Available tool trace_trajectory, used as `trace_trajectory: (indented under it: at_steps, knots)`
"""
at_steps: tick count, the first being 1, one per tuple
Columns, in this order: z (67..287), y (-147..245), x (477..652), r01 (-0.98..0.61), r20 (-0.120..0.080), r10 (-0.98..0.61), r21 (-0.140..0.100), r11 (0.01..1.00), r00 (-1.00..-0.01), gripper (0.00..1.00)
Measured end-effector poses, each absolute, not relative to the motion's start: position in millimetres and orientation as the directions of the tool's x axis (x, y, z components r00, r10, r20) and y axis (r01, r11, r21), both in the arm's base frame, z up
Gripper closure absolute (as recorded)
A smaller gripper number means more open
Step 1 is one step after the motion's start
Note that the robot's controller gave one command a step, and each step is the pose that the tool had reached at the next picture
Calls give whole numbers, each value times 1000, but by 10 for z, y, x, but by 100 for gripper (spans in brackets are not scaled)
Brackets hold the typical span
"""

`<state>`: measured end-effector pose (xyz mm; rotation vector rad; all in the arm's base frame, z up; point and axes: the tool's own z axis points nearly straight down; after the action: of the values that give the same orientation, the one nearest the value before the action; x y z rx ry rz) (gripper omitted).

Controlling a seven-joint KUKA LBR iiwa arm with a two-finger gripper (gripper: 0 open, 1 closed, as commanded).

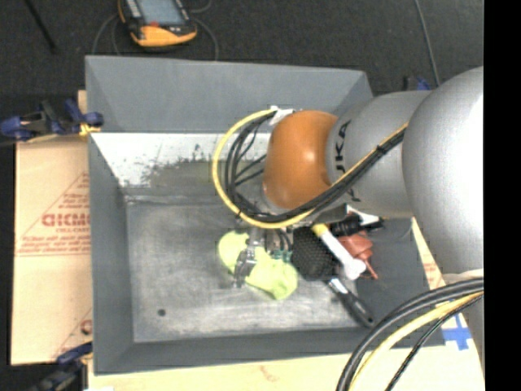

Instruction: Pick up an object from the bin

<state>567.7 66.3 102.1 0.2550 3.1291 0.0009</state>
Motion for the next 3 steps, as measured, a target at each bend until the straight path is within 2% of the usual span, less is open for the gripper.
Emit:
trace_trajectory:
  at_steps: [1,2,3]
  knots:
    - [726,595,5450,416,-7,416,4,909,-909,0]
    - [737,647,5309,284,-4,284,3,959,-959,100]
    - [737,647,5309,285,-4,285,3,959,-959,100]
